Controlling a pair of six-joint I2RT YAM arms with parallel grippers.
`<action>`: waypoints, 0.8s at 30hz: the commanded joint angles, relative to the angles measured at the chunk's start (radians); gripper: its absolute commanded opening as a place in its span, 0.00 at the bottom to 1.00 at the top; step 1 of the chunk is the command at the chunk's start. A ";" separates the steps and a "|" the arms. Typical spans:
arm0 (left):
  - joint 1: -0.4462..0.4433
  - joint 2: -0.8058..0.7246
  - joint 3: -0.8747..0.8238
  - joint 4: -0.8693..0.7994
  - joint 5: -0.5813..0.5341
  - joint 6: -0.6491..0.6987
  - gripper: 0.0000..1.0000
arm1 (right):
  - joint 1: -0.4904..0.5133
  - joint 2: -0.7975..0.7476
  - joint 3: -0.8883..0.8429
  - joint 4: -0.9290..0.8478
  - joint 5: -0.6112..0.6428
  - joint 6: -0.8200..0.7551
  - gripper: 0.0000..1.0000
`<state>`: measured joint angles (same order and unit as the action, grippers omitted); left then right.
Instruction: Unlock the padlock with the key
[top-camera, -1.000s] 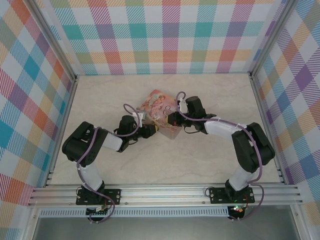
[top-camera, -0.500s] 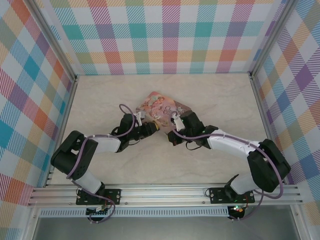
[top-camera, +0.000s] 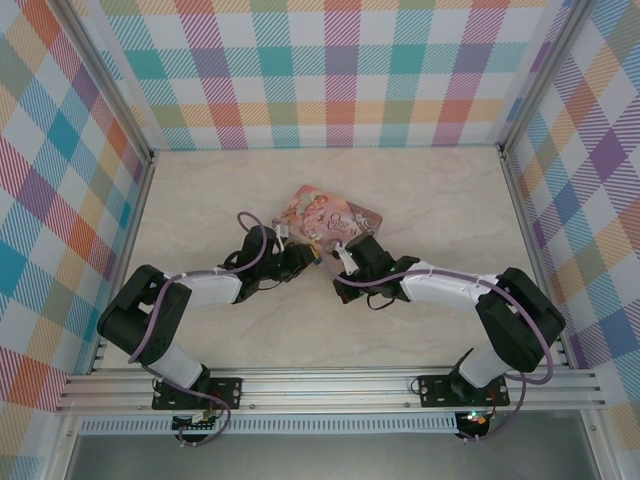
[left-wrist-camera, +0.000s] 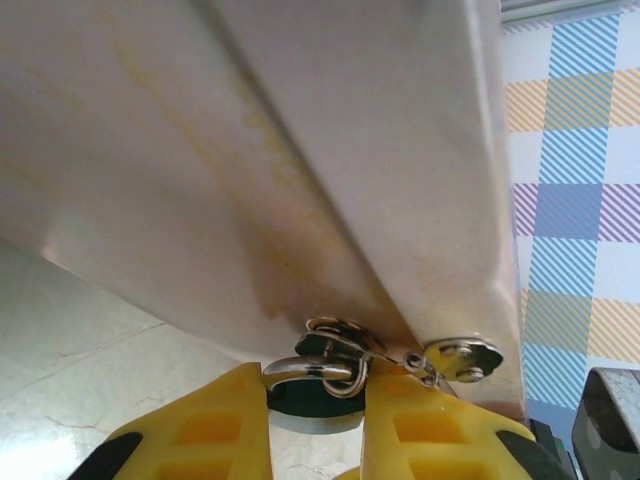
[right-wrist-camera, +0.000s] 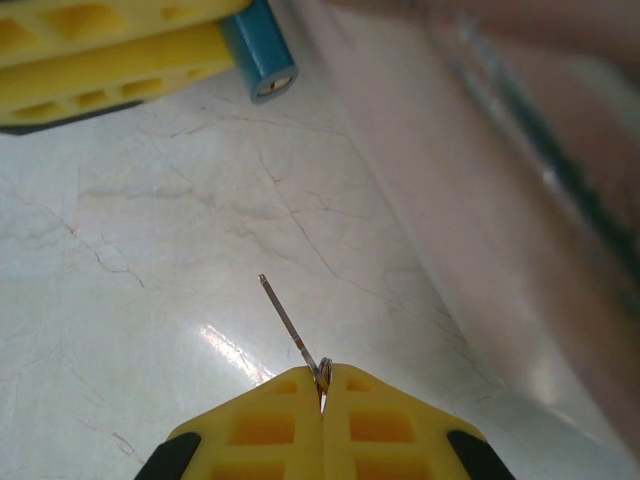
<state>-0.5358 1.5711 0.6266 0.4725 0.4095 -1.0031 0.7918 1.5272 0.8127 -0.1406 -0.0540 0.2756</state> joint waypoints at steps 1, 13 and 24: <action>-0.014 -0.031 0.038 0.038 0.031 -0.047 0.20 | 0.009 0.014 0.045 -0.014 0.048 -0.001 0.03; -0.046 -0.020 0.051 0.041 0.015 -0.092 0.18 | 0.034 0.048 0.100 -0.056 0.140 -0.033 0.03; -0.049 -0.008 0.053 0.043 0.007 -0.095 0.17 | 0.037 0.041 0.097 -0.051 0.172 -0.017 0.03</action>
<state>-0.5739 1.5715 0.6445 0.4690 0.4122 -1.0851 0.8246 1.5761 0.8921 -0.1791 0.1017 0.2680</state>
